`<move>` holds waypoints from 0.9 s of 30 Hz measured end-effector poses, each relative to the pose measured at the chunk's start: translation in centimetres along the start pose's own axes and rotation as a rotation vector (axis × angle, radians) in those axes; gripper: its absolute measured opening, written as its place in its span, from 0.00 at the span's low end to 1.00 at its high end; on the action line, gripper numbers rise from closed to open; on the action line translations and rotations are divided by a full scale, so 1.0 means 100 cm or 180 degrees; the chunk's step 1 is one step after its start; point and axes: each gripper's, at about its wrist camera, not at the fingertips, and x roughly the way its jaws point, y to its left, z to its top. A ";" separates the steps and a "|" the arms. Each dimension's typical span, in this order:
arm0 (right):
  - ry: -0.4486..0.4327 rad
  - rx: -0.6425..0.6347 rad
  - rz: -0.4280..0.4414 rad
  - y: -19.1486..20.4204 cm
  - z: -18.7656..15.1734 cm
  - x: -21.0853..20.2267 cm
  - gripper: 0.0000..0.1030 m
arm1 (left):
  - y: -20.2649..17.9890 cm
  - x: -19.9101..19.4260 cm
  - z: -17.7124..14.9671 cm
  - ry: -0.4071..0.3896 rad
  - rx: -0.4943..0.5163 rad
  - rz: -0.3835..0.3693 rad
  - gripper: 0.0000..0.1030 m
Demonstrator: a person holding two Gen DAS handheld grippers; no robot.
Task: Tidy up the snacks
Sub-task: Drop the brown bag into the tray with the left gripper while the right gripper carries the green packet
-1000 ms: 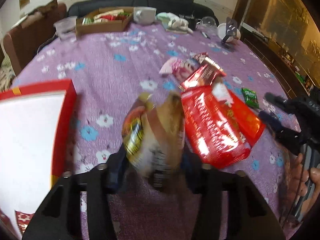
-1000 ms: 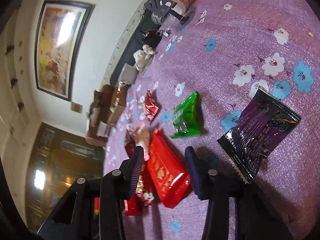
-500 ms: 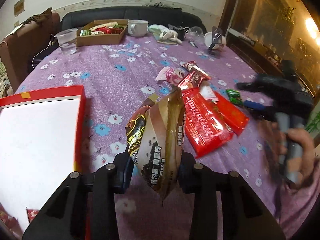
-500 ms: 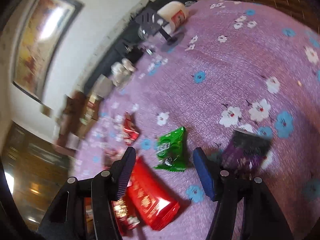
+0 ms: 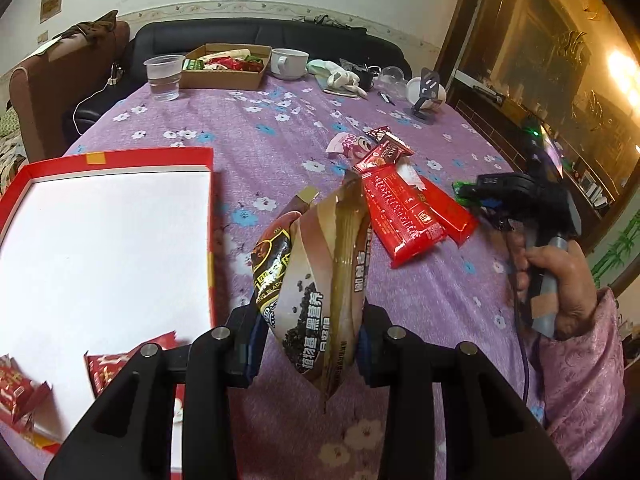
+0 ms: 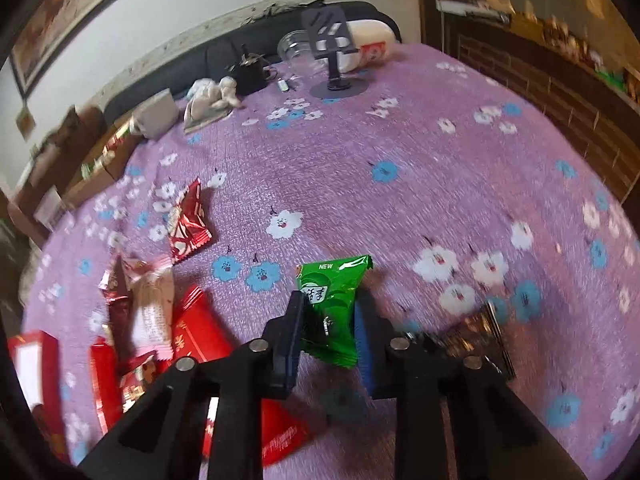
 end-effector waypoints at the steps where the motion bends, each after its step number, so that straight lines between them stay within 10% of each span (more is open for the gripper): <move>1: 0.0023 0.0058 0.0093 -0.004 -0.002 -0.003 0.21 | 0.001 -0.003 -0.001 -0.0012 0.0003 0.0007 0.33; 14: 0.0321 0.0728 0.2012 -0.006 -0.048 -0.054 0.19 | 0.038 -0.033 -0.013 -0.0198 -0.0175 0.0123 0.33; 27: 0.0749 -0.0132 0.2417 0.151 -0.101 -0.065 0.19 | 0.109 -0.056 -0.031 -0.0292 -0.0559 0.0396 0.33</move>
